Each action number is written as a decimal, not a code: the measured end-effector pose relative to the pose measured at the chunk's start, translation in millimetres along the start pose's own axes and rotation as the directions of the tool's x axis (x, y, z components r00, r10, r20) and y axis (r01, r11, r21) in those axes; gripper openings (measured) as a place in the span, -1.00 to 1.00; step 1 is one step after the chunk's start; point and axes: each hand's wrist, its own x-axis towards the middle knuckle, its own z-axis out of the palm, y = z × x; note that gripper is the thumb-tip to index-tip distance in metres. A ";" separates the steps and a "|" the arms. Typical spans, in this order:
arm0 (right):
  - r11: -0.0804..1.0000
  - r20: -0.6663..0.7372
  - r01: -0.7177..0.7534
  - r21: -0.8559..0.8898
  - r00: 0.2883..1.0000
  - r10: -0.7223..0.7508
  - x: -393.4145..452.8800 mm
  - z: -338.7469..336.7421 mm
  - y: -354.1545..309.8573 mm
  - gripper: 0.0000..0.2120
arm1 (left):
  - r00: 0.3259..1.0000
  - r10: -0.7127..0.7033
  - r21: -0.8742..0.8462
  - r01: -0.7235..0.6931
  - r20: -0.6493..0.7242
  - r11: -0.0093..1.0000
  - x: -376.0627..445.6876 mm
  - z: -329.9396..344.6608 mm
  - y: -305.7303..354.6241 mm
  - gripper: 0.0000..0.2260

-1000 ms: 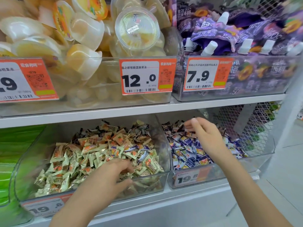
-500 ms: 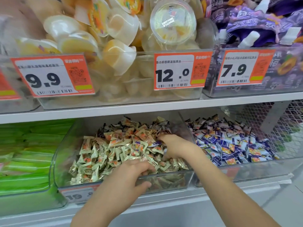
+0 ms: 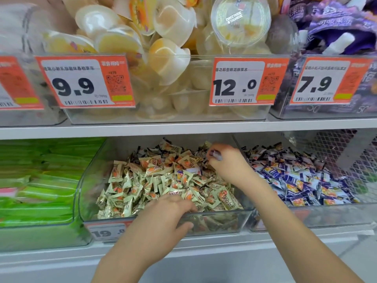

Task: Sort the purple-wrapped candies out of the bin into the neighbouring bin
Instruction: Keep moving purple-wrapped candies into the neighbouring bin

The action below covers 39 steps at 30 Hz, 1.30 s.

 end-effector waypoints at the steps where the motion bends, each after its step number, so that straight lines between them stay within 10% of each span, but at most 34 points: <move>1: 1.000 0.060 0.016 0.021 0.998 -0.017 1.7 3.5 0.1 -0.93 | 1.000 0.000 0.016 0.001 -0.002 1.000 0.5 0.2 1.7 -0.74; 6: 0.992 0.407 0.016 -0.127 0.913 0.038 -3.8 21.9 12.5 -0.60 | 1.000 -0.013 0.027 0.012 0.012 1.000 1.7 -0.5 4.3 -0.76; 12: 0.906 0.186 0.243 -0.347 0.965 -0.187 -16.0 31.2 8.8 -0.87 | 1.000 -0.013 0.035 0.012 0.014 0.999 4.8 -0.5 6.1 -0.81; 19: 0.944 -0.163 0.306 -0.123 0.932 -0.324 -35.6 -22.1 -11.5 -0.89 | 1.000 -0.027 -0.005 0.027 0.015 1.000 6.9 -2.7 6.4 -0.81; 25: 0.988 -0.386 0.154 0.014 0.912 -0.137 -68.0 -77.6 34.3 -0.91 | 1.000 -0.016 0.030 0.016 0.005 0.999 7.9 -2.1 6.8 -0.84; 29: 0.932 -0.172 -0.152 -0.330 0.980 0.099 -68.3 -88.1 55.1 -0.69 | 0.999 -0.031 0.006 0.031 -0.006 0.999 6.9 -1.4 7.9 -0.88; 33: 0.976 -0.359 0.030 -0.214 0.927 -0.107 -59.1 -66.2 17.9 -0.82 | 0.970 -0.138 -0.114 0.117 -0.200 0.987 7.3 -8.8 -0.6 -0.88; 39: 0.952 0.240 0.301 -0.057 0.930 -0.280 -38.3 17.8 -40.8 -0.73 | 0.943 -0.252 -0.114 0.232 -0.219 0.966 -3.4 -13.7 -19.9 -0.89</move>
